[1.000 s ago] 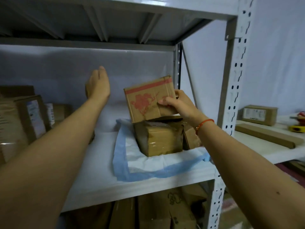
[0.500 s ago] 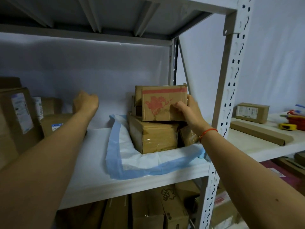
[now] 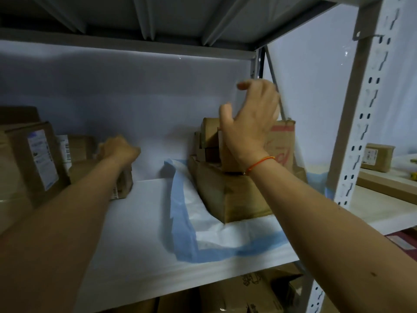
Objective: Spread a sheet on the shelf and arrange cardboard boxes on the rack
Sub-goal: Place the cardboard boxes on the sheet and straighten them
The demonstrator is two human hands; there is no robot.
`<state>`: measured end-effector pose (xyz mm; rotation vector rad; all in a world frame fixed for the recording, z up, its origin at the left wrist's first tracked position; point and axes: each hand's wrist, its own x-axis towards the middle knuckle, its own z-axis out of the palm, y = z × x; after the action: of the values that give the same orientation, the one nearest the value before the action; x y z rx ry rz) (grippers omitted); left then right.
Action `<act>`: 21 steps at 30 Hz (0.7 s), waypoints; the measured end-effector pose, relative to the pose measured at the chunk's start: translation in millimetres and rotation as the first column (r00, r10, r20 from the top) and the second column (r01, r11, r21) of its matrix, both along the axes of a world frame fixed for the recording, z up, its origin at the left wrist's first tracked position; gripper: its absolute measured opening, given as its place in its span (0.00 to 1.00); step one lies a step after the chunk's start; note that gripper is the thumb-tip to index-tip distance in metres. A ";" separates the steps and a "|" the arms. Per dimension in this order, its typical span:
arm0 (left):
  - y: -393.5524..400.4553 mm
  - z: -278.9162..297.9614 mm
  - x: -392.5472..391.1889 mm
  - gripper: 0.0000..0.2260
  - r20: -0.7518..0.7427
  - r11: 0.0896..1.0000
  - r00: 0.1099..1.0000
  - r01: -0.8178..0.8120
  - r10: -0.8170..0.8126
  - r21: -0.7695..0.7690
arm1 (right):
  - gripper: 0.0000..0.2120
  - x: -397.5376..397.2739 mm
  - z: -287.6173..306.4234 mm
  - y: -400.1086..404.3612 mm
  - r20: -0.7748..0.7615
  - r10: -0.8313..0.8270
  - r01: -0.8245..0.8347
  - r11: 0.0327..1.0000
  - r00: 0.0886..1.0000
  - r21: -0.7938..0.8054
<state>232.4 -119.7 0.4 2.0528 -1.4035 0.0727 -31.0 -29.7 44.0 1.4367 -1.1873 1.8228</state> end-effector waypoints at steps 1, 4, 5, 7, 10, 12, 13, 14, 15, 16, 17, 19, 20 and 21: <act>-3.0 -2.8 9.2 0.23 0.042 0.999 0.999 0.023 -0.025 0.047 | 0.15 14.7 0.0 -5.8 -0.015 0.020 -0.020 1.000 1.000 0.001; -15.2 -13.5 37.3 0.34 0.131 0.982 0.986 0.082 -0.105 0.172 | 0.12 55.2 -1.5 -21.9 -0.053 0.084 -0.081 0.995 0.995 0.062; -16.9 -16.8 42.9 0.37 0.164 0.973 0.977 0.103 -0.138 0.207 | 0.12 66.5 -3.4 -27.1 -0.072 0.103 -0.095 0.989 0.992 0.110; -23.7 -23.7 54.2 0.42 0.215 0.948 0.954 0.144 -0.209 0.283 | 0.12 86.5 -8.6 -38.2 -0.112 0.131 -0.097 0.959 0.985 0.265; -31.7 -27.4 65.6 0.47 0.285 0.902 0.909 0.181 -0.306 0.393 | 0.14 110.7 -18.5 -56.7 -0.134 0.144 -0.068 0.888 0.980 0.455; -37.8 -28.2 74.9 0.51 0.272 0.877 0.901 0.195 -0.337 0.440 | 0.16 123.3 -25.9 -69.3 -0.144 0.156 -0.044 0.810 0.977 0.584; -41.4 -27.2 80.7 0.54 0.247 0.864 0.906 0.203 -0.344 0.460 | 0.17 128.9 -29.9 -75.8 -0.150 0.170 -0.033 0.762 0.974 0.646; -45.7 -28.0 85.9 0.56 0.220 0.849 0.908 0.216 -0.356 0.481 | 0.17 132.5 -34.6 -80.9 -0.154 0.190 -0.029 0.716 0.970 0.698; -49.3 -27.6 90.5 0.58 0.202 0.839 0.910 0.223 -0.361 0.496 | 0.18 137.4 -38.7 -87.2 -0.151 0.211 -0.032 0.674 0.966 0.738; -52.4 -29.1 93.2 0.59 0.192 0.833 0.910 0.229 -0.367 0.504 | 0.18 139.3 -43.3 -91.2 -0.144 0.233 -0.040 0.639 0.962 0.768; -53.5 -29.1 94.3 0.59 0.196 0.827 0.906 0.232 -0.375 0.512 | 0.18 141.9 -47.4 -95.4 -0.137 0.253 -0.048 0.609 0.958 0.791; -56.0 -29.7 96.8 0.60 0.188 0.813 0.902 0.239 -0.388 0.531 | 0.18 145.3 -54.1 -101.4 -0.134 0.278 -0.053 0.573 0.951 0.818; -57.6 -29.8 98.0 0.60 0.171 0.809 0.904 0.249 -0.392 0.533 | 0.18 146.7 -56.4 -104.0 -0.133 0.285 -0.052 0.561 0.949 0.826; -58.8 -29.8 98.7 0.59 0.158 0.806 0.903 0.265 -0.400 0.529 | 0.18 147.9 -58.2 -106.1 -0.134 0.292 -0.051 0.549 0.947 0.835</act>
<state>331.0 -178.5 -29.4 2.2093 -2.1201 -0.1980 116.9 -135.8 -14.3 2.2885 -1.9466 1.0861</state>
